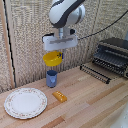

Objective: Notice the yellow vessel located before you. Bring your fastener close to the yellow vessel and smoothly hold it. Transfer the yellow vessel above the white plating and let go of your hold on it, then set the vessel on the plating.

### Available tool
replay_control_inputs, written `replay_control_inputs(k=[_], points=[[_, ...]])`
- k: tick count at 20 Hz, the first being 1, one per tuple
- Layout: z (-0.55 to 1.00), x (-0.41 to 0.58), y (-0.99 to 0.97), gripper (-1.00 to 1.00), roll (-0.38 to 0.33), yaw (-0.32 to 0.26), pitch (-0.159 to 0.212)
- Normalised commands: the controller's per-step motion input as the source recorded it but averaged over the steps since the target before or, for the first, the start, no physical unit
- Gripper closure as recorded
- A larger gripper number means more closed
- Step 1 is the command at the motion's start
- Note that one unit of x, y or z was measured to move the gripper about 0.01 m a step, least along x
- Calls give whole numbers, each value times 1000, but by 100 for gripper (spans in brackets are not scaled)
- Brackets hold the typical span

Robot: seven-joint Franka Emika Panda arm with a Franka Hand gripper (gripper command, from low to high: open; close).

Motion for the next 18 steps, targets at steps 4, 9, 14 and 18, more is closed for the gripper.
replay_control_inputs(k=[4, 9, 14, 18], points=[[-50, 242, 944, 100, 0, 32, 0], [-141, 213, 971, 100, 0, 27, 0], [-361, 145, 849, 100, -12, 64, 0], [-539, -14, 517, 100, -60, 125, 0]])
